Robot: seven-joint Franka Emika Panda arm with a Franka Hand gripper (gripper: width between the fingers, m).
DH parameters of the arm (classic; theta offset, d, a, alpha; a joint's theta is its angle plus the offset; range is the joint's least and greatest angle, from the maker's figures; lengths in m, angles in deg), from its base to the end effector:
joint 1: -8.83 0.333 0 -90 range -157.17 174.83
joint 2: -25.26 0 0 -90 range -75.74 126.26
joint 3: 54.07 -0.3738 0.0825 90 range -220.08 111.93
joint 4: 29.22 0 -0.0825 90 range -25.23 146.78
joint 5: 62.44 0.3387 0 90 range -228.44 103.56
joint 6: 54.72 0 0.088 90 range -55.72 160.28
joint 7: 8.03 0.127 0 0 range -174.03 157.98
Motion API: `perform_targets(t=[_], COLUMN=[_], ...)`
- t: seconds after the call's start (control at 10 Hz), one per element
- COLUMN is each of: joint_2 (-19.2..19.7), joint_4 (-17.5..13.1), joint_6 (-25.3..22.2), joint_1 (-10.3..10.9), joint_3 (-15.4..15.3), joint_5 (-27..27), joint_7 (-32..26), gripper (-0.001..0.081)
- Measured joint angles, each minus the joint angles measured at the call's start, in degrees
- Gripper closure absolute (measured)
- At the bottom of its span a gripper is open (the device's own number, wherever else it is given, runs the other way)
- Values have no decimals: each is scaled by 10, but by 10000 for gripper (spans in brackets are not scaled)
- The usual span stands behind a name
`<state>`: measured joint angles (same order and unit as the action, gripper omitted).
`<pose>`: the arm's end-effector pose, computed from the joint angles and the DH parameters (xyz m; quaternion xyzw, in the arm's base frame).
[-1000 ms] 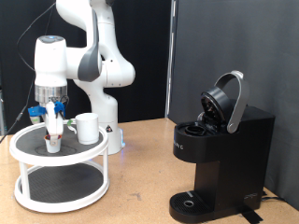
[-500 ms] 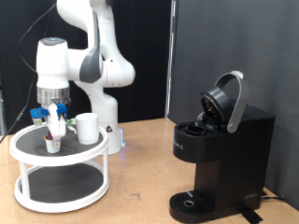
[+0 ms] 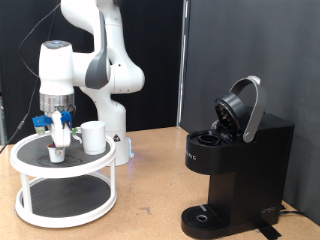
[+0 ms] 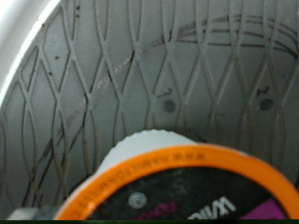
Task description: Make a cup of coffee with the keurig machine
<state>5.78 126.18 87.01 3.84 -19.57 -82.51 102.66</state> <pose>0.2695 -0.2278 0.3885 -0.3946 0.9180 -0.0382 0.0069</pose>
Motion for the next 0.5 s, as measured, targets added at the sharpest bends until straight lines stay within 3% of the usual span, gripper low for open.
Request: perform_targets(t=[0.1,0.5], joint_2=[0,-9], joint_4=[0,-8], joint_6=[0,-30], joint_1=[0,5], joint_3=[0,0], joint_5=[1,29], joint_7=[0,-13], gripper=[366,366])
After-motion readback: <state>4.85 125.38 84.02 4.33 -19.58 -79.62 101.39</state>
